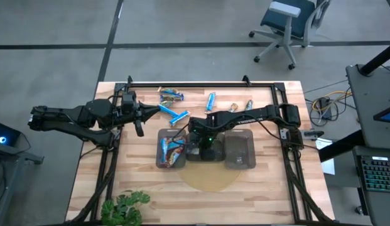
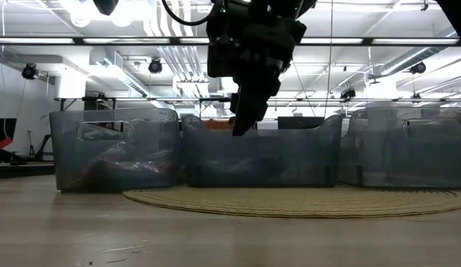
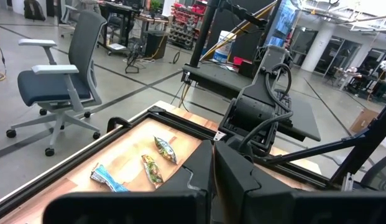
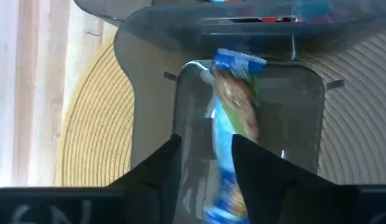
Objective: Pick and place Granola Bars by type
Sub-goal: Put the blue granola bar into the center black bin
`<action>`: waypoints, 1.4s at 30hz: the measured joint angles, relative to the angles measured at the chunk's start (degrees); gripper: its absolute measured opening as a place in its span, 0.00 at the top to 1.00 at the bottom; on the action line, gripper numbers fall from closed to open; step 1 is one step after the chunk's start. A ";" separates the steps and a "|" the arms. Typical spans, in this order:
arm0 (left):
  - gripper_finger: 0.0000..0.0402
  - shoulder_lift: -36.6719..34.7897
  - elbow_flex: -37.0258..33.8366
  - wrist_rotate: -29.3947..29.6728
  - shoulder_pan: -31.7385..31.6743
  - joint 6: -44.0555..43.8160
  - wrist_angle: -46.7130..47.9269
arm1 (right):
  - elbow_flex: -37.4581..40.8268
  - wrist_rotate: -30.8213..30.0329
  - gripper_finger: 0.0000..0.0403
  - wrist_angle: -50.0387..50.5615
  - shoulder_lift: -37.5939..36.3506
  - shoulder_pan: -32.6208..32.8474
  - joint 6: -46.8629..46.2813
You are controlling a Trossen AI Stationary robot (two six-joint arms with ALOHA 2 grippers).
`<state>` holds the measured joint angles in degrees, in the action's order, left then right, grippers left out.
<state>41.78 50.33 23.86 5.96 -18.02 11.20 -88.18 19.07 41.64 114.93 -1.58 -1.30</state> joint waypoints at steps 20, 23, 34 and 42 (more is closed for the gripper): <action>1.00 0.00 0.00 -0.01 0.00 0.00 -0.01 | 0.00 -1.55 0.52 -0.21 0.00 0.04 0.87; 1.00 0.00 0.00 0.00 0.02 0.00 -0.02 | 0.00 -1.95 0.54 -0.22 0.00 0.04 -0.26; 1.00 0.00 0.00 0.00 0.00 0.54 0.01 | 0.00 -2.81 0.88 -0.23 0.00 0.22 -1.57; 1.00 0.00 0.00 0.00 0.02 1.69 0.03 | 0.00 -2.76 0.98 -0.43 -0.04 0.22 -1.55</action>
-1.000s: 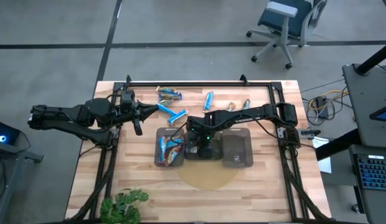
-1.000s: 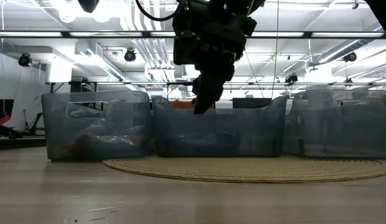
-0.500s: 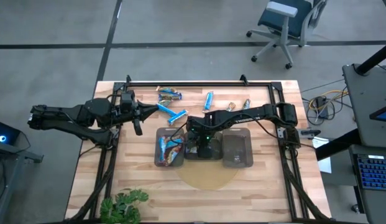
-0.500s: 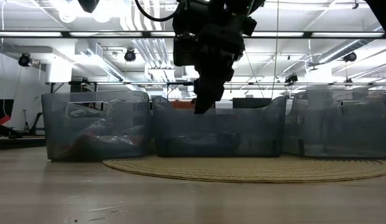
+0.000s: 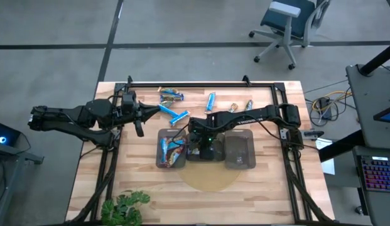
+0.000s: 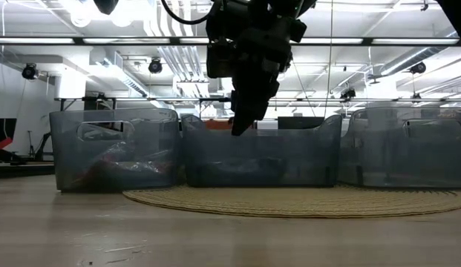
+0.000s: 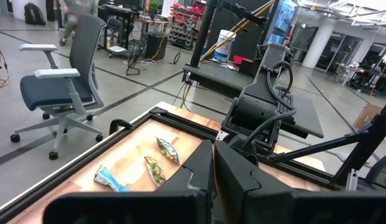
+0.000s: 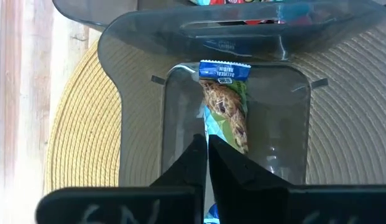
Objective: Pick and place Granola Bars by type
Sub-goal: Put the blue granola bar into the center black bin
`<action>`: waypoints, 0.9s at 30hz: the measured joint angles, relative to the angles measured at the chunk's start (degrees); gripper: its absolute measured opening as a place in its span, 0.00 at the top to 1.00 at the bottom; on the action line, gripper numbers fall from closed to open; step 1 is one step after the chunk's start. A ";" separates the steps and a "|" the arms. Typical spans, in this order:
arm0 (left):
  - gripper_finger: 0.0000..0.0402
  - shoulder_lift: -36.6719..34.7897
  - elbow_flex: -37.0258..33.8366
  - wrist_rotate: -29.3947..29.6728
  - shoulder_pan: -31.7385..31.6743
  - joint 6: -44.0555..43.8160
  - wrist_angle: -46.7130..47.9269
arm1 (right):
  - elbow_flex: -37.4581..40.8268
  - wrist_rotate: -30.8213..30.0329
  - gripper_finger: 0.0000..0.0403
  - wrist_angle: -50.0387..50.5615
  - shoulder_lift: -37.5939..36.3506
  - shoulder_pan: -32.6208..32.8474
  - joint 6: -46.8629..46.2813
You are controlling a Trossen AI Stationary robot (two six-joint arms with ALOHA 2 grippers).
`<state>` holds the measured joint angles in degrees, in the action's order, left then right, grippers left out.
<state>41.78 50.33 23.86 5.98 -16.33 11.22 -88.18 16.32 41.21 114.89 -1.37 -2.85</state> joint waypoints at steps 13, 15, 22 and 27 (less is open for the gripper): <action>1.00 -0.02 0.00 0.04 -0.02 0.13 0.00 | 0.02 -3.67 0.98 -1.44 -9.84 -0.01 -0.62; 1.00 -0.01 -0.01 0.21 -0.02 0.12 0.00 | 0.02 -4.97 0.98 -1.86 -12.71 -0.08 -0.62; 1.00 -0.02 -0.02 0.42 -0.02 1.08 -0.13 | 0.09 -6.31 0.98 -4.17 -24.17 -0.47 -1.57; 1.00 -0.02 -0.02 0.42 -0.02 1.22 -0.31 | 0.21 -10.13 0.98 -3.64 -32.18 -0.79 -3.18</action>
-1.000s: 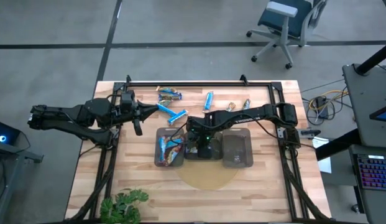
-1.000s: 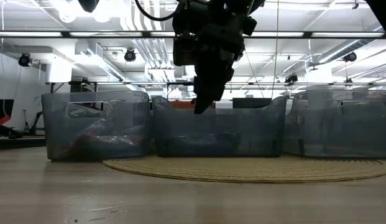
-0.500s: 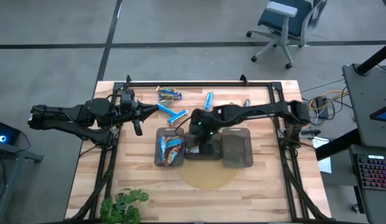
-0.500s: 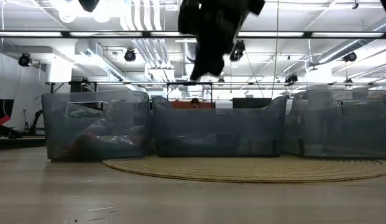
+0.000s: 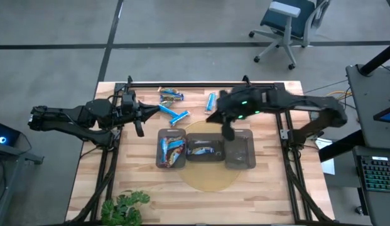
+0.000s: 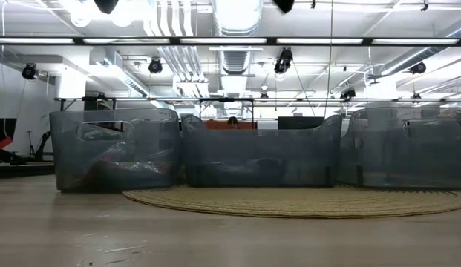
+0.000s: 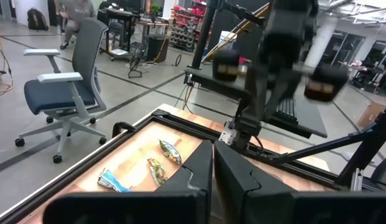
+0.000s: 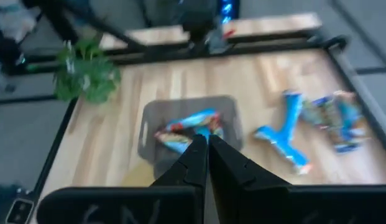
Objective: Pick and place Granola Bars by type
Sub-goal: Put the blue granola bar into the center black bin
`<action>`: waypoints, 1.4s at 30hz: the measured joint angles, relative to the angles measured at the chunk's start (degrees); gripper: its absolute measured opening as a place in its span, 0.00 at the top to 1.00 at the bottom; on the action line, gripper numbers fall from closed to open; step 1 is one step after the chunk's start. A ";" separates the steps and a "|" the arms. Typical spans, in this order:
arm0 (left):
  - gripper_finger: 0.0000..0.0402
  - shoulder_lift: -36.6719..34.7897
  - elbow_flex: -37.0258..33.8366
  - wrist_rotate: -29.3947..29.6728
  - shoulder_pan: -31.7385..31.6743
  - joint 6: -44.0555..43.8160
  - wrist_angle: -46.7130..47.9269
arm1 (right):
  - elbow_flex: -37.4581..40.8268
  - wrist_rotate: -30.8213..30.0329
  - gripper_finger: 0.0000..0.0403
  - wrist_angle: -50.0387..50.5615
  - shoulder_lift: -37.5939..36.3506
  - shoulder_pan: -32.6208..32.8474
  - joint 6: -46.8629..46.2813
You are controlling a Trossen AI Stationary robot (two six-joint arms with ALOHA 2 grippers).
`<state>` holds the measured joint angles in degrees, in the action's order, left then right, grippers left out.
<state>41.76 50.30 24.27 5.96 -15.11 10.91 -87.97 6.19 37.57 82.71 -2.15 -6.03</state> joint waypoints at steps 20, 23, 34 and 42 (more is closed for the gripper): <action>1.00 -0.74 0.00 0.02 0.00 1.70 -1.86 | 13.49 -13.87 0.98 3.92 -33.08 0.00 -6.28; 1.00 -0.85 0.00 0.02 0.00 1.71 -2.46 | 14.98 -14.05 0.98 3.92 -36.62 0.00 -7.06; 1.00 -1.53 1.05 3.94 -0.11 1.53 -1.10 | 17.10 -15.81 0.98 6.51 -40.72 0.00 -7.15; 1.00 -0.16 13.10 6.58 -0.84 3.97 16.86 | 17.03 -18.39 0.98 10.08 -41.10 0.00 -7.08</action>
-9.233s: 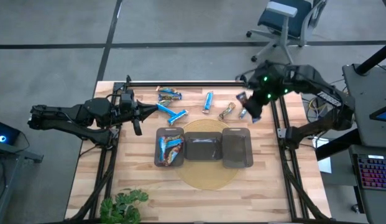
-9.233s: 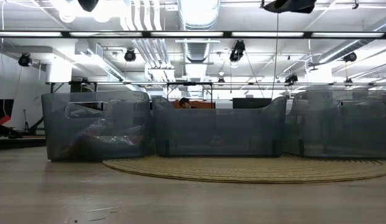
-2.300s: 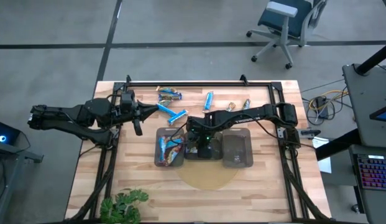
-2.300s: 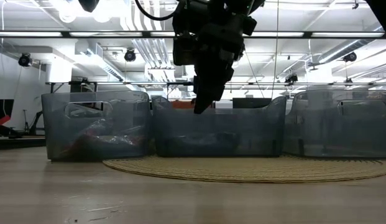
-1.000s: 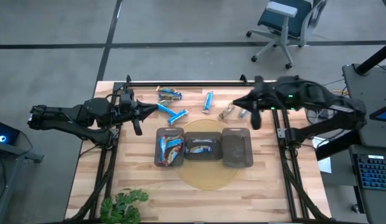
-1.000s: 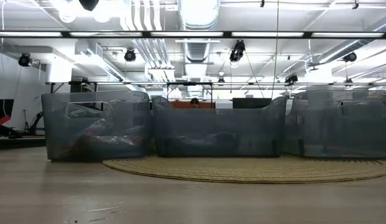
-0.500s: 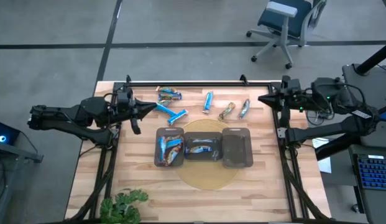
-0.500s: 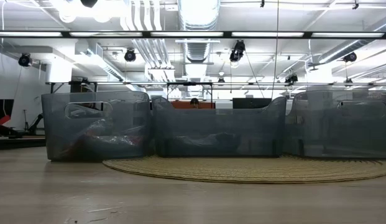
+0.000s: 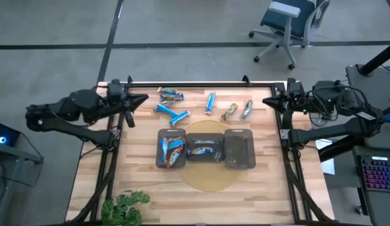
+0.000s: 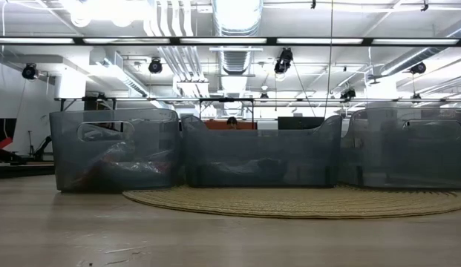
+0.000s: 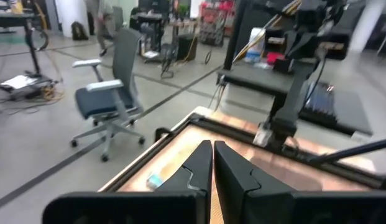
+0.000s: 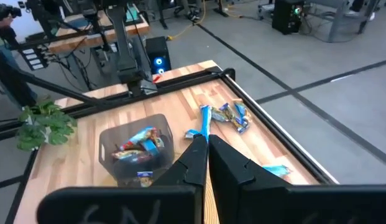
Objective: Pick and place Granola Bars by type
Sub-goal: Put the blue granola bar into the center black bin
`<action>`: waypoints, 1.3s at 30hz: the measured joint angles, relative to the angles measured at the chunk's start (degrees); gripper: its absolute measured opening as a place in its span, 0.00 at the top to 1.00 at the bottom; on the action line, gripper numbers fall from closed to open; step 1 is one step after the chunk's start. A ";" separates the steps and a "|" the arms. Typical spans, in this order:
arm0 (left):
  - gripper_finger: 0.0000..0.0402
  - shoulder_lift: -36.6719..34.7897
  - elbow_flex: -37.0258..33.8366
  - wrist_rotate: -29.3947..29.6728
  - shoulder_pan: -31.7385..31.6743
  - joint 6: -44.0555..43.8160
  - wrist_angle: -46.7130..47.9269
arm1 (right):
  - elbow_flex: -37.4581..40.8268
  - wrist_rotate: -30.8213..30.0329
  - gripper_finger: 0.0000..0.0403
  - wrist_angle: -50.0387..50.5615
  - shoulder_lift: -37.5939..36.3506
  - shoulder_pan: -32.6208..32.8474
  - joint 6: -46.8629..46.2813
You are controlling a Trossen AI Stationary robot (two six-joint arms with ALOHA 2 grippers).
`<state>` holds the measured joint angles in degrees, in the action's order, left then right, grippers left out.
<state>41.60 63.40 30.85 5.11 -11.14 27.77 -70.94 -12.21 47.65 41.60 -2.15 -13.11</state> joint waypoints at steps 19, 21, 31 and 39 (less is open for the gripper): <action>0.83 7.72 18.94 3.50 -0.96 -2.44 24.62 | -0.07 0.04 0.98 0.17 0.04 0.00 0.01; 0.77 8.39 18.94 3.52 -1.11 -2.47 24.73 | -0.07 0.06 0.98 0.16 0.04 0.00 -0.08; 0.63 13.26 18.87 2.62 -3.75 -0.18 24.51 | -0.09 0.26 0.98 0.14 0.07 0.00 -1.50; 0.63 17.45 24.38 -8.38 -11.68 4.93 25.14 | -0.09 0.66 0.98 0.12 0.07 0.00 -1.51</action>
<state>59.04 87.79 22.48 -6.57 -6.21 52.90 -71.02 -11.55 47.77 41.67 -2.15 -14.62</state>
